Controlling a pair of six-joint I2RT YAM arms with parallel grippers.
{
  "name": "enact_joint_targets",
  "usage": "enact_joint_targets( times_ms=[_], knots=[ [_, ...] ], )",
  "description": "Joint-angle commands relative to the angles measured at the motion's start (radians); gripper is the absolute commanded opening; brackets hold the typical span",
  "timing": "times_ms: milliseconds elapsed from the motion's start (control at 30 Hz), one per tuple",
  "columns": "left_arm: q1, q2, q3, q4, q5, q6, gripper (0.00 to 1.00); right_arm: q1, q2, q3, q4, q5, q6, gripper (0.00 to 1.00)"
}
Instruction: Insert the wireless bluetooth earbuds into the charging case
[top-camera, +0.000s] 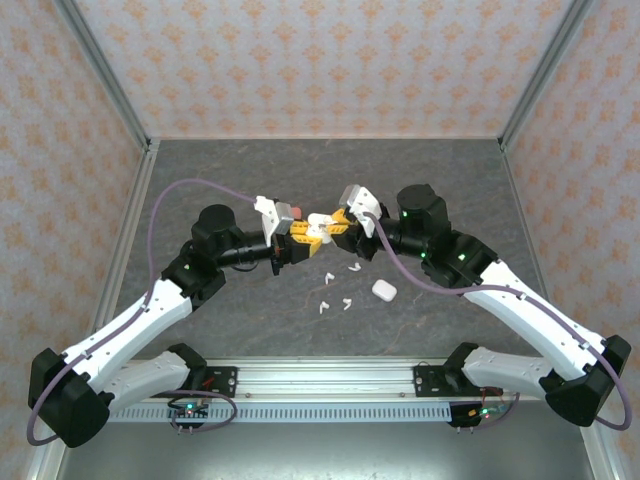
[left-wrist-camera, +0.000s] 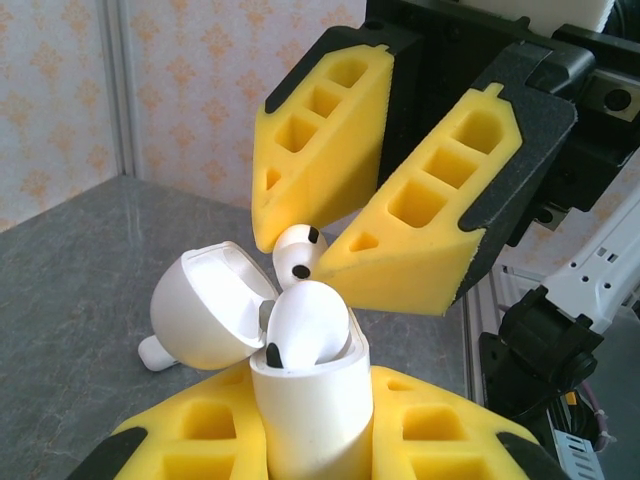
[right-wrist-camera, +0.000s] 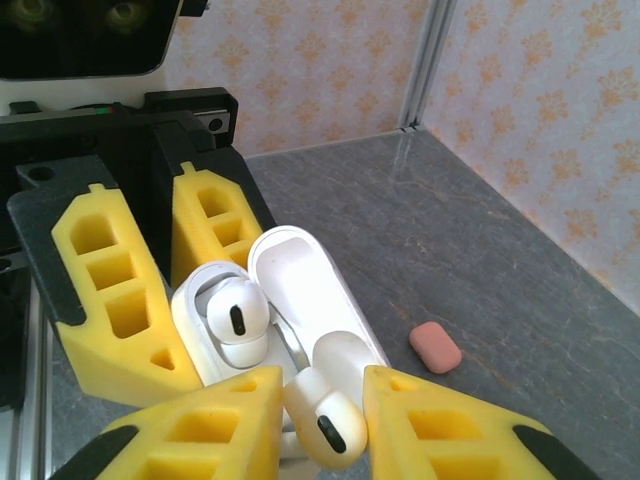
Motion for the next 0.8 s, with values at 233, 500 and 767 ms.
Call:
enact_joint_targets(
  times_ms=[233,500,767],
  knots=[
    [-0.008,-0.025,0.029,0.034,0.016,0.0,0.04,0.004,0.031,0.051,-0.04,-0.07,0.03,0.29],
    [-0.008,-0.031,0.014,0.08,0.017,-0.012,0.04,0.004,0.055,0.094,-0.066,-0.115,0.044,0.34],
    [-0.008,-0.039,0.012,0.085,0.016,-0.01,0.04,0.0,0.057,0.127,-0.074,-0.122,0.055,0.42]
  ],
)
